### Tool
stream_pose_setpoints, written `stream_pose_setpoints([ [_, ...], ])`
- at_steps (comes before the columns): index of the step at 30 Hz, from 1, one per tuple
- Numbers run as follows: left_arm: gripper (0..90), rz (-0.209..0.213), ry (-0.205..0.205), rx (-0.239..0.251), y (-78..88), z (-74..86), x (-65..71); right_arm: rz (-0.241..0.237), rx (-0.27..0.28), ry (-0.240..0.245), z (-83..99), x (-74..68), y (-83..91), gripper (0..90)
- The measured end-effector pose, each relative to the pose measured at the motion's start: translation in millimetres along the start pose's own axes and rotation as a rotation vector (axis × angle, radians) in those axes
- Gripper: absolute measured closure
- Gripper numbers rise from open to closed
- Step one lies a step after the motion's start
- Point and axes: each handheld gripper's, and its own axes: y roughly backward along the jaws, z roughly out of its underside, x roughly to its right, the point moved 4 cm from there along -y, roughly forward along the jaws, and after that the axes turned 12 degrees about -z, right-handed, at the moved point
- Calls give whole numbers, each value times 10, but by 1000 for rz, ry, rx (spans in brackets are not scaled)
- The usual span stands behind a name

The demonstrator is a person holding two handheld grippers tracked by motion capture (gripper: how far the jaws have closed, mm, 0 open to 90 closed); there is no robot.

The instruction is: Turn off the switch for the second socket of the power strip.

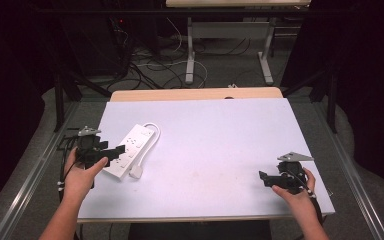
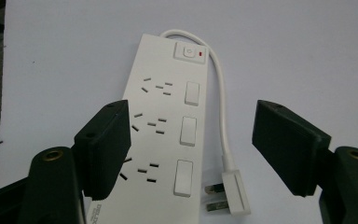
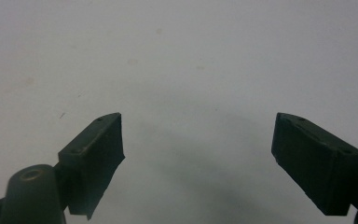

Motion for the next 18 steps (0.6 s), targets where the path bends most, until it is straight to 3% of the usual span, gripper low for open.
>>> stream_pose_setpoints([
  [18,363,11,-15,-39,-109,-84,50,-9,-6,-14,11,10,-10,162],
])
